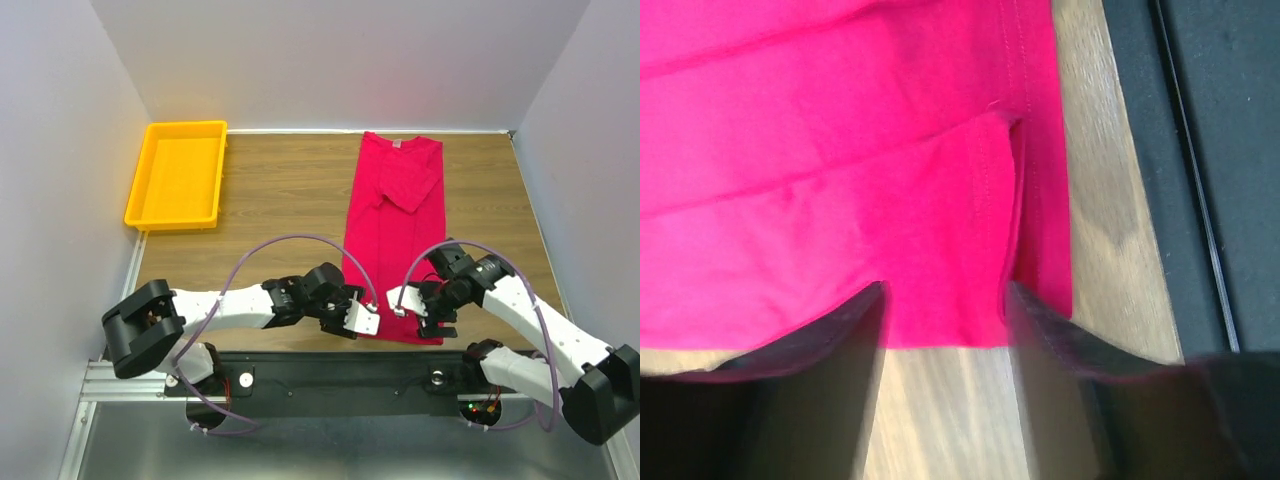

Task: Fold and stack the t-shirts
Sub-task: Fold the tshirt

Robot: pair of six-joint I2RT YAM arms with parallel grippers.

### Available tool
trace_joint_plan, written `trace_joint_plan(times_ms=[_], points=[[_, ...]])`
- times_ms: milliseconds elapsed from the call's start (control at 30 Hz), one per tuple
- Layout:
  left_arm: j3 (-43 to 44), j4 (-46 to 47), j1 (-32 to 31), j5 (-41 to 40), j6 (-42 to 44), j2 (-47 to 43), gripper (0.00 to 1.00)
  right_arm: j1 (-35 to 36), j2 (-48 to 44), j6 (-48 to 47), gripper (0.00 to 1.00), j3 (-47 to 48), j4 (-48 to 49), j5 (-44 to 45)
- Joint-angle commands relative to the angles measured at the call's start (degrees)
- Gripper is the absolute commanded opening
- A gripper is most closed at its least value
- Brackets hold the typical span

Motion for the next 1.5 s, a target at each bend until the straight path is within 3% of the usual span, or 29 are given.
trace_joint_plan(times_ms=[0, 33, 67, 233, 367, 533, 600, 867, 1000, 1133, 1300, 1467], points=[[-1.6, 0.6, 0.2, 0.7, 0.6, -5.3, 0.74, -0.2, -3.8, 4.3, 0.84, -1.6, 1.0, 0.5], [-2.2, 0.4, 0.2, 0.7, 0.6, -6.8, 0.78, -0.3, -4.4, 4.8, 0.84, -1.8, 1.1, 0.4], [-2.5, 0.0, 0.2, 0.6, 0.7, -7.6, 0.9, -0.3, -4.5, 5.3, 0.84, -1.8, 1.0, 0.1], [-3.1, -3.1, 0.2, -1.9, 0.3, -12.6, 0.91, -0.3, -3.6, 4.6, 0.84, -1.3, 0.3, -3.0], [-2.4, -4.2, 0.9, -11.3, -4.4, -19.0, 0.92, 0.2, 0.9, 1.7, 0.8, -0.1, -1.1, -2.6], [1.7, -7.9, 3.2, -20.6, -15.4, -23.2, 0.95, 0.2, 3.8, -0.9, 0.79, 0.9, 0.8, 6.5], [3.9, -9.2, 3.8, -22.5, -21.5, -24.2, 0.96, -0.1, 4.6, 2.5, 0.77, 2.1, 3.5, 10.5], [6.0, -11.5, 9.0, -26.8, -39.5, -25.6, 0.98, -13.9, 7.7, 11.3, 0.66, 4.6, 6.0, 9.6], [5.9, -10.6, 13.9, -19.9, -54.1, -23.8, 0.98, -26.0, 11.1, 19.9, 0.57, 8.0, 10.7, 6.2], [1.4, -4.7, 19.4, -6.4, -69.0, -18.8, 0.93, -33.7, 14.5, 28.9, 0.51, 13.0, 12.9, -1.2], [0.6, -3.9, 19.9, 3.6, -70.7, -11.8, 0.87, -34.5, 13.6, 35.5, 0.51, 11.9, 14.4, -8.4], [0.2, -4.1, 19.9, 7.1, -70.4, -4.9, 0.84, -34.5, 12.9, 37.8, 0.52, 8.6, 16.6, -6.3]])
